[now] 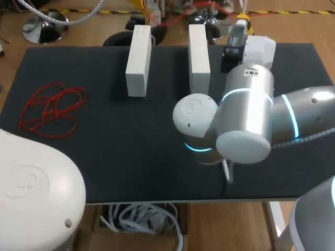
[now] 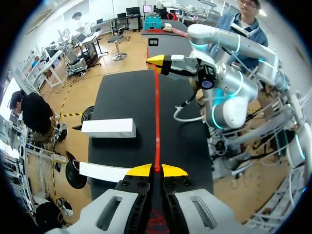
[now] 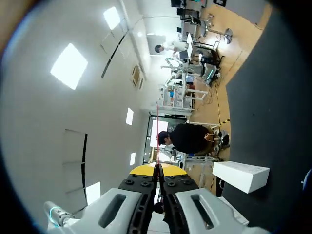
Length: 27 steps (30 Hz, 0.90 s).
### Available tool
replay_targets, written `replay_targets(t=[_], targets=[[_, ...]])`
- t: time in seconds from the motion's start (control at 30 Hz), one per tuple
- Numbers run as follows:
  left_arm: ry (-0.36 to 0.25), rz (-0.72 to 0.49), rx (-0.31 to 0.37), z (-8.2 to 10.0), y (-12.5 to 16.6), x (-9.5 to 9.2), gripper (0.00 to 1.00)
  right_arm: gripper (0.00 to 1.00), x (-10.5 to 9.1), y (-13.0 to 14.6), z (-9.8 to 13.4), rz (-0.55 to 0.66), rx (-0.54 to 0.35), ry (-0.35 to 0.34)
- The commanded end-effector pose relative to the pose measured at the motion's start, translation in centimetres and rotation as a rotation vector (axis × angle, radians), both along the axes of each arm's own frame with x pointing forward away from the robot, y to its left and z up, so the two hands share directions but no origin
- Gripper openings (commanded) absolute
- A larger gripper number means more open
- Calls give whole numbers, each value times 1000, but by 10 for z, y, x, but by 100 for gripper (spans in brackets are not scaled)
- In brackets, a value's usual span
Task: Grab the tape and strap the tape.
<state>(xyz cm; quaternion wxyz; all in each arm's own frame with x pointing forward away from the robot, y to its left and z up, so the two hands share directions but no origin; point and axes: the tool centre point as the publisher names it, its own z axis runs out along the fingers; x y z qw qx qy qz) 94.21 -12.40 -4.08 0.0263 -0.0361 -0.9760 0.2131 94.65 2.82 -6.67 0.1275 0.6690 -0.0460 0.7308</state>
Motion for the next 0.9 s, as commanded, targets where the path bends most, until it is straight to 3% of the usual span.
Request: replay_targets(t=[0.03, 0.13, 0.63, 0.7, 0.9], targets=[[1, 0, 4, 1, 0, 0, 0, 0, 3, -4, 29, 62, -317, 9], [1, 0, 4, 1, 0, 0, 0, 0, 3, 6, 37, 84, -358, -9], [1, 0, 4, 1, 0, 0, 0, 0, 3, 6, 37, 84, -358, -9], [1, 0, 4, 1, 0, 0, 0, 0, 5, 10, 32, 65, -477, 121], [1, 0, 4, 1, 0, 0, 0, 0, 3, 12, 35, 167, -900, 457]])
